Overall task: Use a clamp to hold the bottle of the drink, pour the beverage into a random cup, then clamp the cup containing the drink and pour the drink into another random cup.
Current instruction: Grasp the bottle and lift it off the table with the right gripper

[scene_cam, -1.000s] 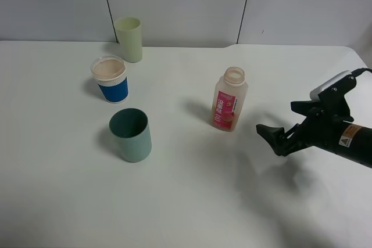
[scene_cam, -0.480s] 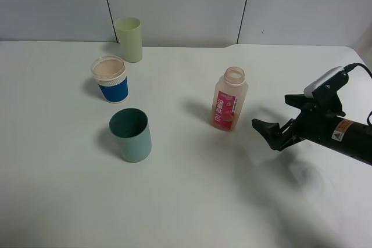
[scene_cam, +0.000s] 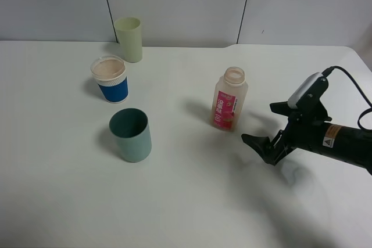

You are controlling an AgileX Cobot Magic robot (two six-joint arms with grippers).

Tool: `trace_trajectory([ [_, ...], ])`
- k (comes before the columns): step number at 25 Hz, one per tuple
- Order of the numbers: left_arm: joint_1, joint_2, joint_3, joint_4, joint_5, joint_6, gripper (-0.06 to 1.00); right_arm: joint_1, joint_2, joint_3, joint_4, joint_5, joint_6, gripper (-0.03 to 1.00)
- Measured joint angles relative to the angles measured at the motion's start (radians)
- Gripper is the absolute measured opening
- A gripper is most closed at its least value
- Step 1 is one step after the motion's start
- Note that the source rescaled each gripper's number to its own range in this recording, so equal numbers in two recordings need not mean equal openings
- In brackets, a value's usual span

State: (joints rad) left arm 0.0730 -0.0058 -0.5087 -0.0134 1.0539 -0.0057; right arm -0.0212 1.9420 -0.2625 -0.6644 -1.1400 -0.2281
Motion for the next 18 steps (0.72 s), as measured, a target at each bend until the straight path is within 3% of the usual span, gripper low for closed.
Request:
trace_trajectory([
  [4,0.0,0.0,0.0,0.0,0.0,0.0,0.88,0.052,0.012,-0.004,0.013,0.019,-0.05,1.0],
  [18,0.0,0.0,0.0,0.0,0.0,0.0,0.88,0.088,0.186,-0.07,0.016,-0.087,-0.175,1.0],
])
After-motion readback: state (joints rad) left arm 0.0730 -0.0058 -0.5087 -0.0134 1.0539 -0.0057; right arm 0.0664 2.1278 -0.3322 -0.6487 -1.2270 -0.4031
